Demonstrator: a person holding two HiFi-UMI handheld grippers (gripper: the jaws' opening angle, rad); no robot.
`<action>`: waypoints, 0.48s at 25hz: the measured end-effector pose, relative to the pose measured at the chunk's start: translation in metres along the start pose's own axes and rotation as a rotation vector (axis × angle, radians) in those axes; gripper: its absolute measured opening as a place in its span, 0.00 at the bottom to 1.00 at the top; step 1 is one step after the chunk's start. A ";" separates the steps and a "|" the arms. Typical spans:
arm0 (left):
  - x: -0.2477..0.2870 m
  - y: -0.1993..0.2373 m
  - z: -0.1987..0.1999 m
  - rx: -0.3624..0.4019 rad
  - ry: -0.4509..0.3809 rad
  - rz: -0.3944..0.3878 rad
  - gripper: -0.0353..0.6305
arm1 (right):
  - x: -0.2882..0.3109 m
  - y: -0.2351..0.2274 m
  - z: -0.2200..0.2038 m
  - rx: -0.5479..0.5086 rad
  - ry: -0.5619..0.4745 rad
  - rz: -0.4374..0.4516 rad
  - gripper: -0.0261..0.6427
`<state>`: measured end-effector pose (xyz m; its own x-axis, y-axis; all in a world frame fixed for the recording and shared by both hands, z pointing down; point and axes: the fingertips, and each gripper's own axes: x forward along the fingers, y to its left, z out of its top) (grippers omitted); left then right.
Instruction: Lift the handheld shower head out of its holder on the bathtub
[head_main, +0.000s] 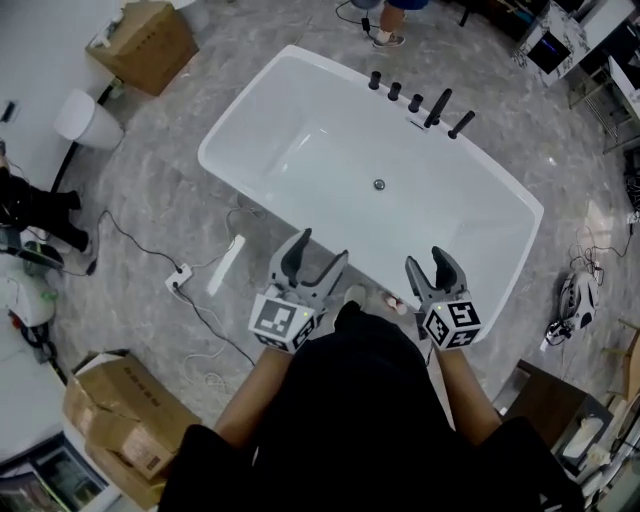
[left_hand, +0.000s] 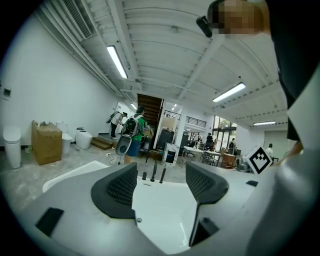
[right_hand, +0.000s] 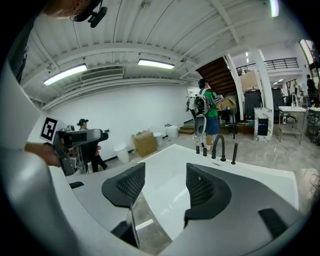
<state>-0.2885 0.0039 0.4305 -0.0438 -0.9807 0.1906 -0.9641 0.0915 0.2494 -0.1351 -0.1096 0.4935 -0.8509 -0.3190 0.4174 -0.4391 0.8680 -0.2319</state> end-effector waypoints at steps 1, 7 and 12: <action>0.008 -0.001 0.002 0.004 -0.002 -0.005 0.48 | 0.002 -0.008 0.002 0.003 -0.003 -0.008 0.38; 0.047 -0.002 0.000 0.005 0.031 -0.056 0.48 | 0.008 -0.042 0.011 0.033 -0.019 -0.067 0.38; 0.078 0.004 -0.005 0.021 0.051 -0.110 0.48 | 0.007 -0.055 0.019 0.114 -0.035 -0.153 0.37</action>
<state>-0.2945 -0.0718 0.4510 0.0759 -0.9744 0.2116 -0.9677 -0.0208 0.2514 -0.1228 -0.1666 0.4926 -0.7801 -0.4591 0.4250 -0.5926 0.7601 -0.2665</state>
